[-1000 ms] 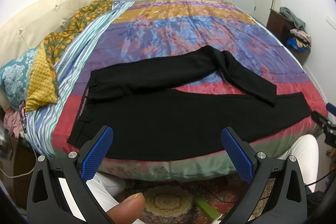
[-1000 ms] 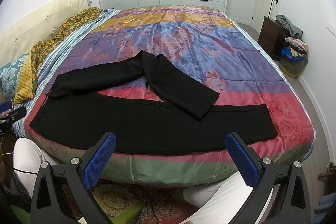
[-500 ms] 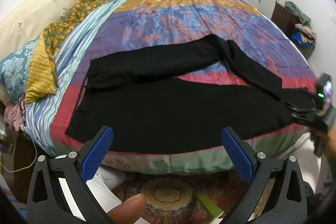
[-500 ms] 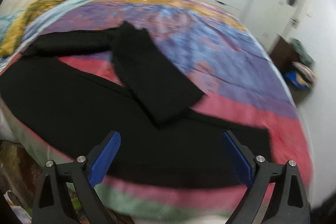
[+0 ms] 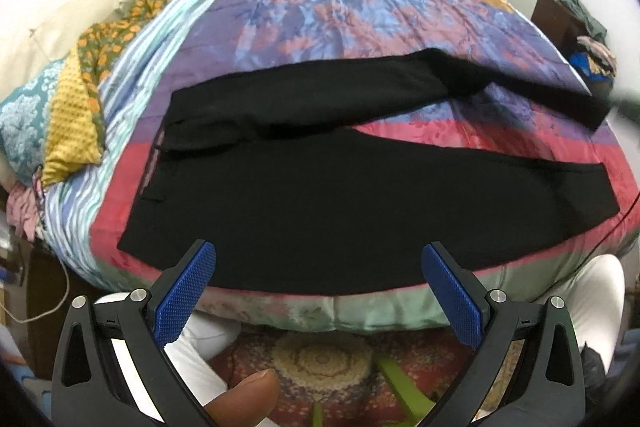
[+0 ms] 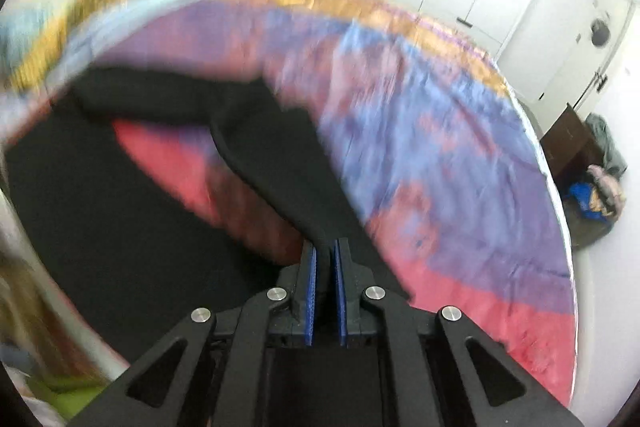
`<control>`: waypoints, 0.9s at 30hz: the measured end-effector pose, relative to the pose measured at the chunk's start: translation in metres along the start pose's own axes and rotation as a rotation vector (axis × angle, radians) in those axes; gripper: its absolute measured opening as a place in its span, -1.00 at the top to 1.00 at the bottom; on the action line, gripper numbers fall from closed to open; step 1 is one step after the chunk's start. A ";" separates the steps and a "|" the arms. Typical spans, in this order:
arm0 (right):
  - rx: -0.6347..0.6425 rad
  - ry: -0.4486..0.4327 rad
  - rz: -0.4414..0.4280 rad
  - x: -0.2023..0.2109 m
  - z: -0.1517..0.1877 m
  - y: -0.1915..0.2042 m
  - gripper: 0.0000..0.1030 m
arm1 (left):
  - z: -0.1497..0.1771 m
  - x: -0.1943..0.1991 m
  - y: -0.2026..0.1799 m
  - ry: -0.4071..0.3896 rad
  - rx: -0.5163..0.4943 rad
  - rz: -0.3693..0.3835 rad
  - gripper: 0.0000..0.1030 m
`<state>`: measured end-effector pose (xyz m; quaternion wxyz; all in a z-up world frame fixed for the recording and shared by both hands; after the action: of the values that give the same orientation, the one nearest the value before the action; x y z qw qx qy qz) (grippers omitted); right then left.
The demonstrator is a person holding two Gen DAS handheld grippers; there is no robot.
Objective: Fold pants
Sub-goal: 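Grasp the folded trouser leg cuff with the right tool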
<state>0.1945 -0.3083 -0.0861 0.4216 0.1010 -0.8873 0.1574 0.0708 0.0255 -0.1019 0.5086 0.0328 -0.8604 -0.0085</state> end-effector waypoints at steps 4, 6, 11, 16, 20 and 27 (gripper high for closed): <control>-0.076 0.005 0.059 0.000 -0.080 -0.092 0.83 | -0.013 -0.011 -0.013 0.009 -0.020 0.013 -0.99; -0.134 0.060 0.081 -0.033 -0.105 -0.136 0.83 | -0.020 -0.012 -0.017 0.003 -0.023 0.021 -0.99; -0.497 0.208 0.276 -0.155 -0.115 -0.261 0.56 | -0.030 -0.024 -0.023 0.025 -0.022 0.011 -0.99; -0.683 0.138 0.262 -0.179 -0.080 -0.287 -0.52 | -0.026 -0.042 -0.012 0.065 0.001 -0.013 -0.99; -0.853 0.160 -0.018 -0.197 -0.001 -0.267 -0.51 | -0.022 -0.065 -0.012 0.125 0.009 -0.015 -0.99; -1.143 0.086 -0.299 -0.249 0.065 -0.234 -0.14 | -0.025 -0.072 -0.035 0.139 -0.052 -0.005 -0.99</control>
<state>0.3770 -0.5382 -0.2736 0.4625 -0.0249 -0.7896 -0.4025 0.1291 -0.0045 -0.1544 0.5678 0.0221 -0.8223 -0.0299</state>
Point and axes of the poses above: each gripper's, at about its wrist camera, not at the fingertips, and x roughly against the way its jaws point, y to its left, z to its underside, the point moved 2 cm from there along -x, roughly the way its jaws point, and after that the axes turned 1 degree about x, right-handed, at the moved point
